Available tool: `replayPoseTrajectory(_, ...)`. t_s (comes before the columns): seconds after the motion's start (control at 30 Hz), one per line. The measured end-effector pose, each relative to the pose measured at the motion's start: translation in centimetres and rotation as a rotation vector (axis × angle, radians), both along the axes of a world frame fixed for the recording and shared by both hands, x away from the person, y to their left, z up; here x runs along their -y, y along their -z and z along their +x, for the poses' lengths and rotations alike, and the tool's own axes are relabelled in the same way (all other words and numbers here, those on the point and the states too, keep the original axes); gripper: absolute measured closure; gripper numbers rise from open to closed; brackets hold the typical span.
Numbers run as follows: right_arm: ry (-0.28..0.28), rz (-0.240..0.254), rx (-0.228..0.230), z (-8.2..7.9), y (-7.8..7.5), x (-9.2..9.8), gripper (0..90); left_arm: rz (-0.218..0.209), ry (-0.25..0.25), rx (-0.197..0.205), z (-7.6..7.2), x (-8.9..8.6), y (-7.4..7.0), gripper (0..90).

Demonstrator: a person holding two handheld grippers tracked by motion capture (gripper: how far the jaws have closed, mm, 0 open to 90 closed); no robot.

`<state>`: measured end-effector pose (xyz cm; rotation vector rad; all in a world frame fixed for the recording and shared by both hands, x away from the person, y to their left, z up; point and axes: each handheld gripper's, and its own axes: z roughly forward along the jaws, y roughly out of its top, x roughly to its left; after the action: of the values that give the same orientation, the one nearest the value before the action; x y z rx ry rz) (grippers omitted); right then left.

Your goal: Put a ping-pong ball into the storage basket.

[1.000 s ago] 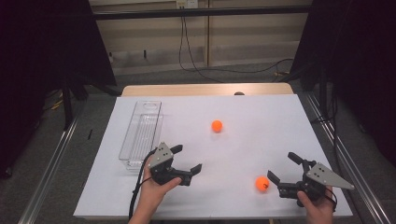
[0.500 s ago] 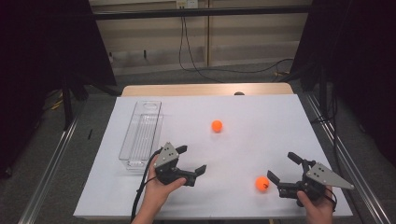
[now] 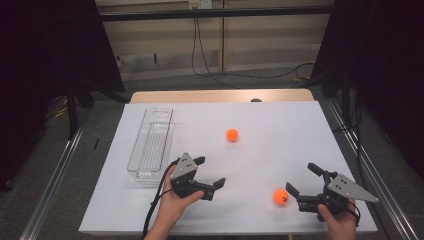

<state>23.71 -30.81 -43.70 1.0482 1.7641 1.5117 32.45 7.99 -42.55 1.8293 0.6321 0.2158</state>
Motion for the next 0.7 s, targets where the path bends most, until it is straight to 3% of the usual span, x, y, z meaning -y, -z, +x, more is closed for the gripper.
replayPoseTrajectory(0.7, -0.001, -0.001, -0.001, 0.1, 0.0, 0.0, 0.5, 0.013, 0.031, -0.012, 0.0, 1.6, 0.2, 2.0)
